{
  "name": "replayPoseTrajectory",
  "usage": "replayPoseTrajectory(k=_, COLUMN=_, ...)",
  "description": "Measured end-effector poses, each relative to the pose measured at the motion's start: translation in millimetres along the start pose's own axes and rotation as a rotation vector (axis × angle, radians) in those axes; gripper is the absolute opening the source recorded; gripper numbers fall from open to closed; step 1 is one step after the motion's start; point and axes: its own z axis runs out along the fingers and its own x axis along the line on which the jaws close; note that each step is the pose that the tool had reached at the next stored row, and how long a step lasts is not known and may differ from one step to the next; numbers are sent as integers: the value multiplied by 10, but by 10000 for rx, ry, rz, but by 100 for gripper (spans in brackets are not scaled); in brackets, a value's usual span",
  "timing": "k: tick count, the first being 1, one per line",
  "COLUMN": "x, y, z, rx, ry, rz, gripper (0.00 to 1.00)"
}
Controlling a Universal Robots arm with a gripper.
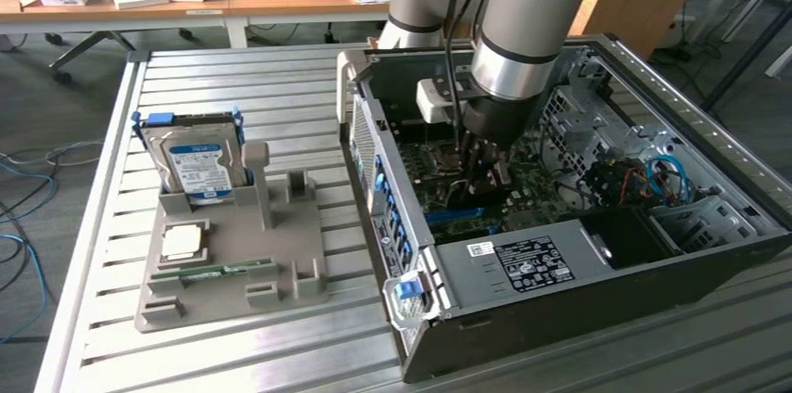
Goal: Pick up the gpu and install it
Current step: 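Insert the gpu into the slot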
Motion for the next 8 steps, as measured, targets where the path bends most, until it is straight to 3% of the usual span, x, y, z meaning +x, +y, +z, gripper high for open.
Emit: replayPoseTrajectory(k=8, x=1, y=11, z=0, rx=45, ry=-10, rz=-8, gripper=26)
